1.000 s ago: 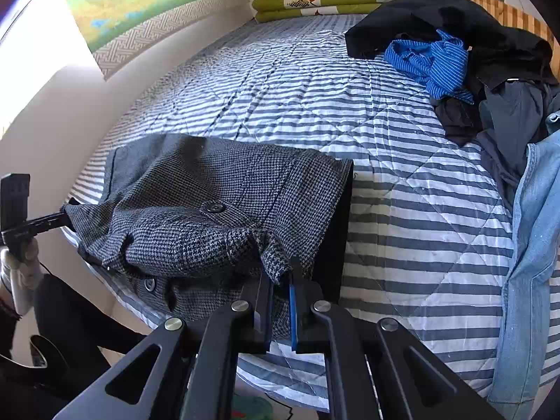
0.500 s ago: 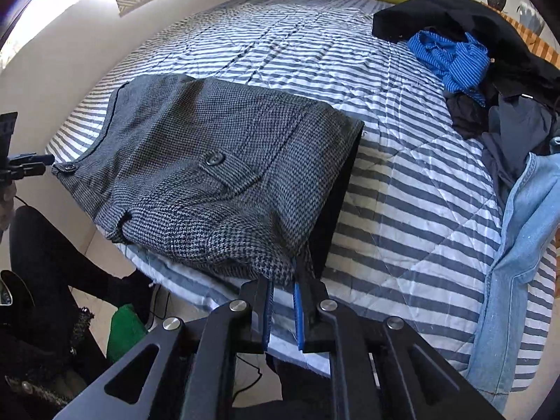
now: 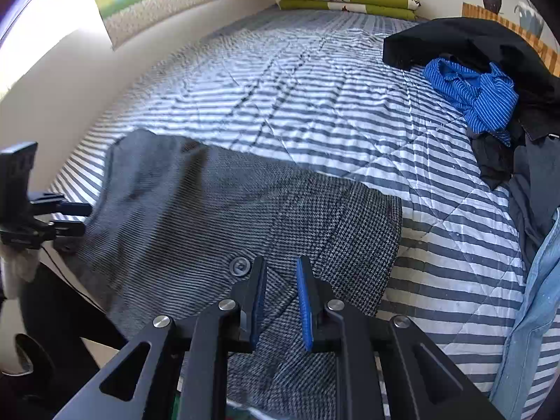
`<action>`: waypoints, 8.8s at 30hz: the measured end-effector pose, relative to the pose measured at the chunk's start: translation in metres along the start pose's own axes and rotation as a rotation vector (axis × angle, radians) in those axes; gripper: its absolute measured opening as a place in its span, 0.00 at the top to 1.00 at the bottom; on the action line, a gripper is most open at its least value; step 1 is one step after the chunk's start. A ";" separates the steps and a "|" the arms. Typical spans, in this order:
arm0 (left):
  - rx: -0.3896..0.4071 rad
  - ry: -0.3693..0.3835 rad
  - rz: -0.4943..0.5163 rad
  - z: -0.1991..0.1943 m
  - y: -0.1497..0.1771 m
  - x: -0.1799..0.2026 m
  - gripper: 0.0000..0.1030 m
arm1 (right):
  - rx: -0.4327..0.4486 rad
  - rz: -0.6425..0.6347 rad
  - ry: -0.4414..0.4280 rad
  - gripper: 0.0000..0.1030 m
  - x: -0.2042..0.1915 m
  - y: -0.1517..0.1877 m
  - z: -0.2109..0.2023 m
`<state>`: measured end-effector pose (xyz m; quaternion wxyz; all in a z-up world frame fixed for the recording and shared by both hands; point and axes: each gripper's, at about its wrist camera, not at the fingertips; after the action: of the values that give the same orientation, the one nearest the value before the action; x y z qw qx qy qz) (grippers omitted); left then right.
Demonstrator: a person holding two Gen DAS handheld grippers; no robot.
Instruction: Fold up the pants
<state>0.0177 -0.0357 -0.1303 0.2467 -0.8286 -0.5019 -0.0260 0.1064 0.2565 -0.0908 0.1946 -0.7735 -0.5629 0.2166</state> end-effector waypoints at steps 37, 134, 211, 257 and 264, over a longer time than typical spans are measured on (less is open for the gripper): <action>0.112 0.144 0.094 0.012 -0.048 0.060 0.63 | -0.042 0.034 -0.211 0.73 -0.028 0.002 -0.002; 0.335 -0.068 -0.117 -0.055 -0.137 -0.048 0.82 | -0.142 -0.423 -0.366 0.87 -0.063 -0.135 0.059; 0.151 0.287 -0.254 0.030 -0.080 0.004 0.87 | -0.114 0.222 -0.023 0.51 0.096 -0.020 0.042; 0.096 -0.115 -0.272 -0.040 0.001 -0.095 1.00 | -0.132 -0.162 0.131 0.58 -0.007 -0.013 0.038; 0.127 -0.023 -0.198 -0.035 -0.020 -0.063 0.32 | -0.063 -0.079 -0.003 0.58 -0.025 -0.012 0.008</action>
<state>-0.0236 -0.0950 -0.1103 0.2893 -0.7578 -0.5847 -0.0089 0.0860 0.2361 -0.0881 0.1776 -0.7561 -0.5999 0.1922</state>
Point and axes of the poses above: each gripper's, at about its wrist camera, not at the fingertips, and z roughly the way its jaws point, x to its right, y to its underside, and after that the axes turned 5 degrees about x, right-handed
